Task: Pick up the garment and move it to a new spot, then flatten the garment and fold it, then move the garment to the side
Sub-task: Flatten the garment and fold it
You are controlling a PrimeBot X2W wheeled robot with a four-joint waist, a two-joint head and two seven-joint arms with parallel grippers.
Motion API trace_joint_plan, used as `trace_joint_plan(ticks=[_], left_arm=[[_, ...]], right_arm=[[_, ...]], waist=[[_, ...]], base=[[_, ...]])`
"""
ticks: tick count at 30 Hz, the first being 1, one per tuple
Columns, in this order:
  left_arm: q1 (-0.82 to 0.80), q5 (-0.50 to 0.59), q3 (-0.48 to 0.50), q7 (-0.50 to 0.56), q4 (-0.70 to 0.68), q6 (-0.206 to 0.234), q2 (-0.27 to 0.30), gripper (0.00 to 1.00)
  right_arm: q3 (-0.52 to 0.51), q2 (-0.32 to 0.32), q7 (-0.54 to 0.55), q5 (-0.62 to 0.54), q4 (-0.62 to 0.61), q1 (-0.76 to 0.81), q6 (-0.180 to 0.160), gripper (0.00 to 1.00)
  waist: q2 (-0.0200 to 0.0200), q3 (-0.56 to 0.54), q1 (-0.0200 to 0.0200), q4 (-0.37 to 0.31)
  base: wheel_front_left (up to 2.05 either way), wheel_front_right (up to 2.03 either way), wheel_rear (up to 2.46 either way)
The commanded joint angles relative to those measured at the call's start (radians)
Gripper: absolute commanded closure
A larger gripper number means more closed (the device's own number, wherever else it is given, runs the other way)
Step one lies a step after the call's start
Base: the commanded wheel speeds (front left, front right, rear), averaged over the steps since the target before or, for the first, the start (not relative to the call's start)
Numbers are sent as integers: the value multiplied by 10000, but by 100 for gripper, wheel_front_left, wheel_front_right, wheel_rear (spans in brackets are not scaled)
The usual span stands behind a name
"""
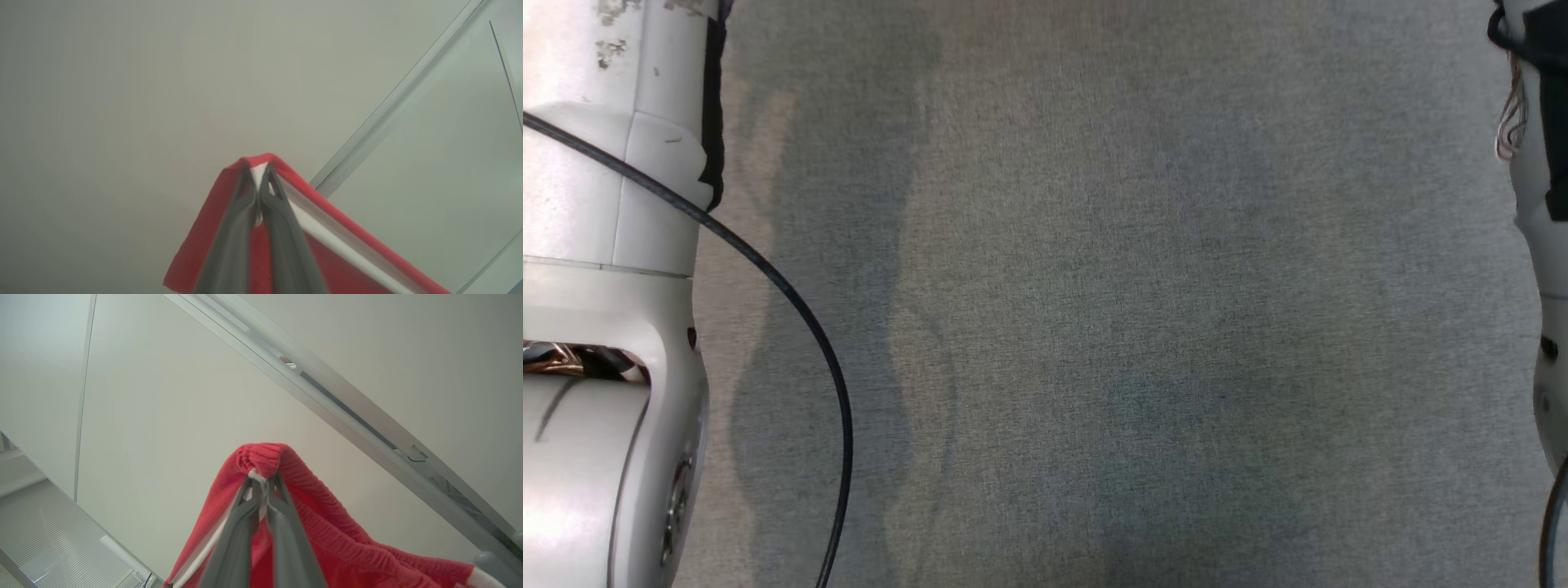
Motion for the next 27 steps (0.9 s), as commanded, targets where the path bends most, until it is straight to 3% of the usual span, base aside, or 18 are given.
trace_joint_plan(ticks=[1, 14, 27], left_arm=[[3, -231, -69, -107, 332, -49, 95, 100], [1525, -719, -887, -164, 815, -533, 82, 100], [4177, -802, -2196, 131, 2306, -1298, 70, 100]], right_arm=[[303, -125, -217, 72, 132, 382, 6, 100], [1323, -813, -729, 1268, 434, 1982, 6, 100], [2782, -1579, 450, 2017, 468, 4677, 5, 100]], waist=[[0, 439, 0, -79], [0, 602, 0, 341], [0, -1271, 0, 455]], base=[[0, 0, 0], [0, 0, 0], [0, 0, 0]])
